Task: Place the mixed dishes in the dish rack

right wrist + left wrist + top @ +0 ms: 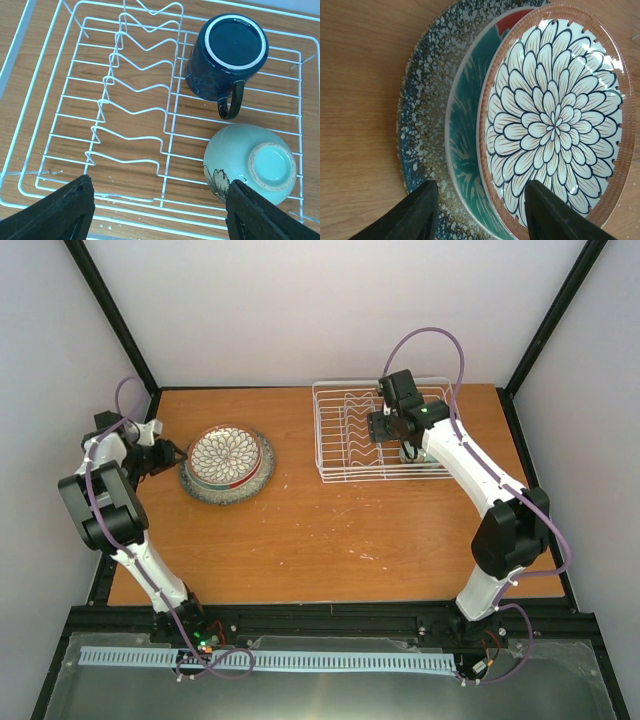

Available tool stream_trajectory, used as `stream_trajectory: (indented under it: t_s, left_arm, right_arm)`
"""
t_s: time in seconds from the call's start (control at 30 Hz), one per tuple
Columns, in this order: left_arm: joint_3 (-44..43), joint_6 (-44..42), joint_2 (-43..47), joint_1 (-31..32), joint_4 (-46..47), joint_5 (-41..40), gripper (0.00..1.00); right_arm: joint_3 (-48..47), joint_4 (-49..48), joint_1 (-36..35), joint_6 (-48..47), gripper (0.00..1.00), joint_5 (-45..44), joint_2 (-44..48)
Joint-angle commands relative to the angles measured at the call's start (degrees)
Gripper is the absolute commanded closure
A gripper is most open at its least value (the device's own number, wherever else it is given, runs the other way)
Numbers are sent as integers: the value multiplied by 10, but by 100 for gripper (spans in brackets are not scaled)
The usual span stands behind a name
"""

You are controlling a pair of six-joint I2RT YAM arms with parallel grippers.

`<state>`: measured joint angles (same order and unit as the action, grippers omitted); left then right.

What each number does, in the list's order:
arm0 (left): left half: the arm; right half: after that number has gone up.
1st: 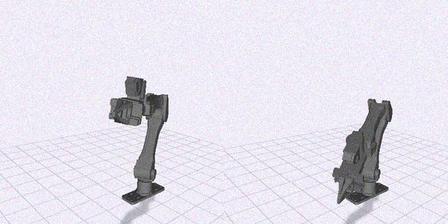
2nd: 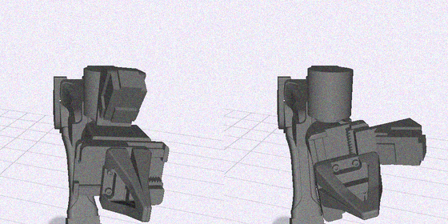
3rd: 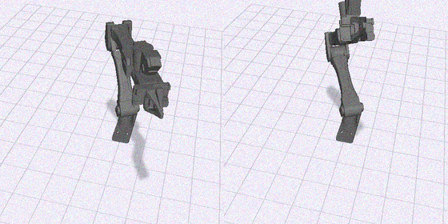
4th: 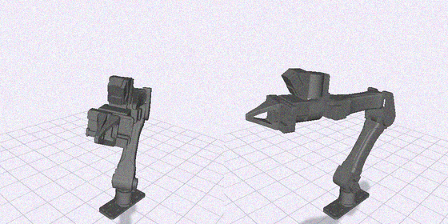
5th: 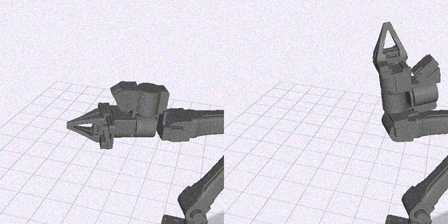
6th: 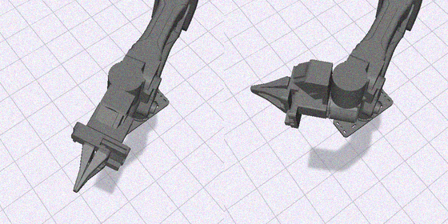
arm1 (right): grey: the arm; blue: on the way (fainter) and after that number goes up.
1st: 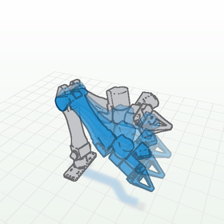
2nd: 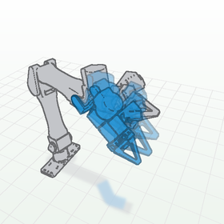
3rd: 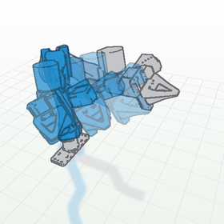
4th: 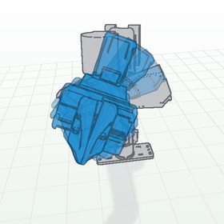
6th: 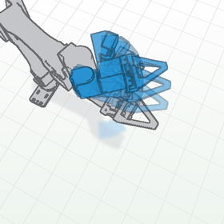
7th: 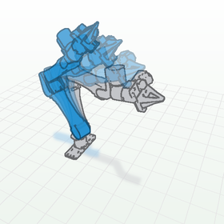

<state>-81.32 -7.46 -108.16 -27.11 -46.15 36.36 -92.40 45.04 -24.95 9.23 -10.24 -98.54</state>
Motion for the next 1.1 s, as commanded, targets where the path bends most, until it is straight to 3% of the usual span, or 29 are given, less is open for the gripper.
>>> stream_trajectory:
  t_s: [0.0, 0.57, 0.87, 1.07]
  left_arm:
    - [-20, -14, -12, 0, -9, 30, 52]
    - [-36, -15, -62, 3, -21, 77, 61]
    - [-48, -15, -85, 29, -29, 75, 64]
    - [-59, -17, -111, 49, -39, 71, 72]
  right_arm:
    - [4, -12, -7, 1, 28, 2, 19]
    - [5, -13, -7, 1, 28, 0, 16]
    - [5, -13, -8, 1, 28, 3, 10]
    - [6, -14, -8, -1, 28, 0, 10]
